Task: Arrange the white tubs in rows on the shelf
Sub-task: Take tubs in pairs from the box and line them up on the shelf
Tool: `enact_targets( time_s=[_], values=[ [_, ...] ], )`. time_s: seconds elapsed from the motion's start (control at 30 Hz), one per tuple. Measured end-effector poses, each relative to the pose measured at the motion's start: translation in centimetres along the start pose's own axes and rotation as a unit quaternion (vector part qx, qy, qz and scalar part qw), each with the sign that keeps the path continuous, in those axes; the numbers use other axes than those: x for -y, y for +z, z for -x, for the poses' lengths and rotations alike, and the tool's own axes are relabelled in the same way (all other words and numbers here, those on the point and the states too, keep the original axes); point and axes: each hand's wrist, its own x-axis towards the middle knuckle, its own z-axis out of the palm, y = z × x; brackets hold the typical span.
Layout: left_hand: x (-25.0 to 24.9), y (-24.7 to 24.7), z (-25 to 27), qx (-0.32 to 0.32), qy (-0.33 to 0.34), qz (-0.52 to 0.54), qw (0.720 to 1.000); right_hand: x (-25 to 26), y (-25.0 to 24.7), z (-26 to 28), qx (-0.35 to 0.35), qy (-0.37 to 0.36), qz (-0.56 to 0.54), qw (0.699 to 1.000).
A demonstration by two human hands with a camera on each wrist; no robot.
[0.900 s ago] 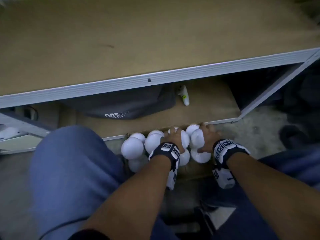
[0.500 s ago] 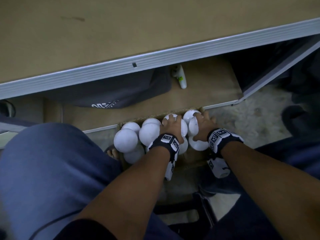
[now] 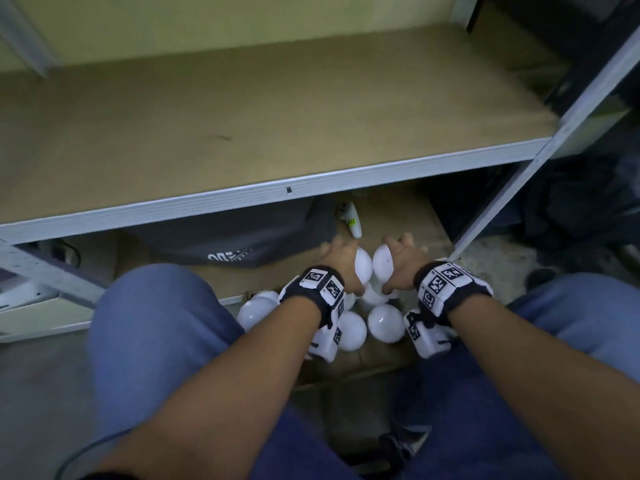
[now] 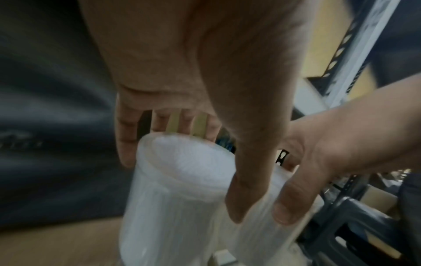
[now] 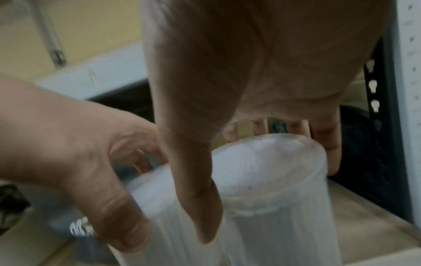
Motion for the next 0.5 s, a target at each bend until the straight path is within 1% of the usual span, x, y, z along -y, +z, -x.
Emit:
enact_targets(
  time_s=[0.1, 0.2, 0.3, 0.5],
  values=[
    [-0.7, -3.2, 2.5, -0.045, 0.033, -0.009, 0.998, 0.1, -2.6, 3.0, -0.032, -0.013, -0.006, 0.999],
    [-1.2, -6.3, 5.0, -0.077, 0.059, -0.017, 0.995, 0.5, -5.1, 5.9, -0.073, -0.026, -0.042, 0.996],
    [-1.5, -9.1, 7.2, -0.116, 0.072, 0.008, 0.991, 1.2, -7.5, 8.6, -0.12, -0.05, -0.066, 0.989],
    [-2.3, -14.6, 10.1, -0.209, 0.1, 0.035, 0.972, 2.4, -12.1, 11.7, -0.211, -0.086, -0.099, 0.969]
  ],
)
